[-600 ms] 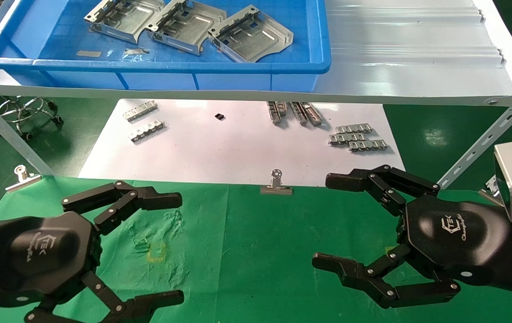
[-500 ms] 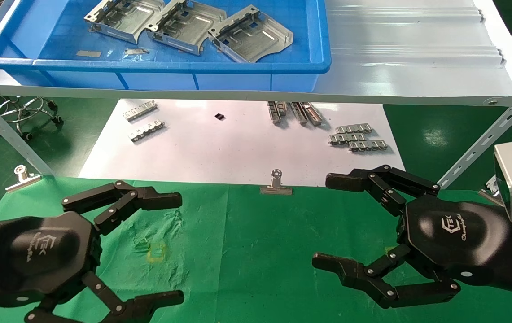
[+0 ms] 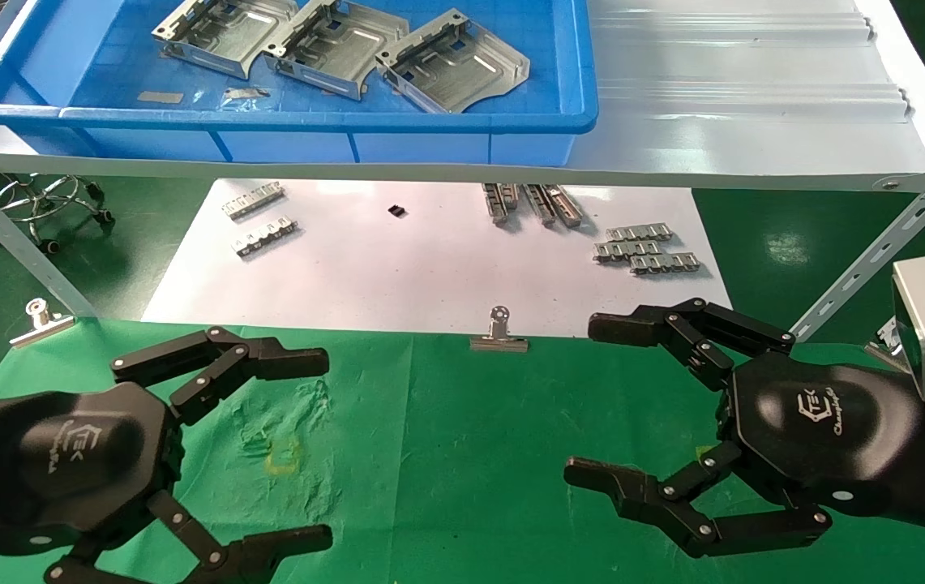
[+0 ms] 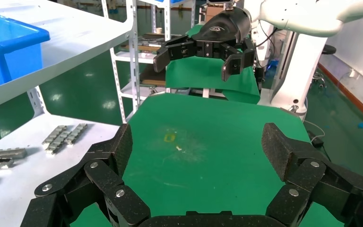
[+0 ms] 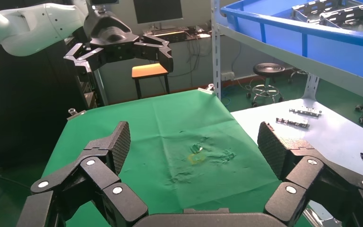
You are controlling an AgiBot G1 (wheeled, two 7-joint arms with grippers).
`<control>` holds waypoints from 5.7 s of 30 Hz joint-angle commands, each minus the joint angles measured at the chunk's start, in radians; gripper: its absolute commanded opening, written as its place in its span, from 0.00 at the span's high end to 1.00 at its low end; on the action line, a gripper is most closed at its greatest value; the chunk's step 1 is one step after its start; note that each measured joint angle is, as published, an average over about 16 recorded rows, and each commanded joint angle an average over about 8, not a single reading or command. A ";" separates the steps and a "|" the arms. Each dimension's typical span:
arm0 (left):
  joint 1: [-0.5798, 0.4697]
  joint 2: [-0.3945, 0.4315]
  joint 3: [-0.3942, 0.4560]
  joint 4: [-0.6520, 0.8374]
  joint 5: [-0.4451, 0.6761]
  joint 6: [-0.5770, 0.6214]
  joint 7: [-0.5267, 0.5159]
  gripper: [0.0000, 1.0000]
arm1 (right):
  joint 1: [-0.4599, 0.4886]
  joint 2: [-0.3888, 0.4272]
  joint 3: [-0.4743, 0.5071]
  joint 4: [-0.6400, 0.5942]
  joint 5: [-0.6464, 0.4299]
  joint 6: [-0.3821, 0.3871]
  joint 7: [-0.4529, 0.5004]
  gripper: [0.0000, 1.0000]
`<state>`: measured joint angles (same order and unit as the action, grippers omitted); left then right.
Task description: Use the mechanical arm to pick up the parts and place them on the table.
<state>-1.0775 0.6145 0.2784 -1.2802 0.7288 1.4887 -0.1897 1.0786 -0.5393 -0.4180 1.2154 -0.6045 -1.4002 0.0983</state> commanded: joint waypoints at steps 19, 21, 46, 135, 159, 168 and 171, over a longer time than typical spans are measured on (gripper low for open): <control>-0.188 0.140 0.020 0.120 0.075 -0.177 -0.030 0.00 | 0.000 0.000 0.000 0.000 0.000 0.000 0.000 1.00; -0.228 0.165 0.032 0.155 0.102 -0.200 -0.030 0.00 | 0.000 0.000 0.000 0.000 0.000 0.000 0.000 1.00; -0.756 0.387 0.185 0.856 0.486 -0.496 0.025 0.00 | 0.000 0.000 0.000 0.000 0.000 0.000 0.000 1.00; -0.843 0.274 0.139 1.122 0.412 0.093 0.593 1.00 | 0.000 0.000 0.000 0.000 0.000 0.000 0.000 1.00; -0.505 0.116 0.381 0.843 0.412 0.099 0.930 1.00 | 0.000 0.000 0.000 0.000 0.000 0.000 0.000 1.00; -0.467 0.164 0.458 0.867 0.415 0.094 1.055 1.00 | 0.000 0.000 0.000 0.000 0.000 0.000 0.000 1.00; -0.478 0.188 0.473 0.903 0.416 0.088 1.089 1.00 | 0.000 0.000 0.000 0.000 0.000 0.000 0.000 1.00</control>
<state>-1.5602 0.8016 0.7494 -0.3688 1.1508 1.5743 0.8991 1.0786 -0.5393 -0.4180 1.2154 -0.6045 -1.4002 0.0983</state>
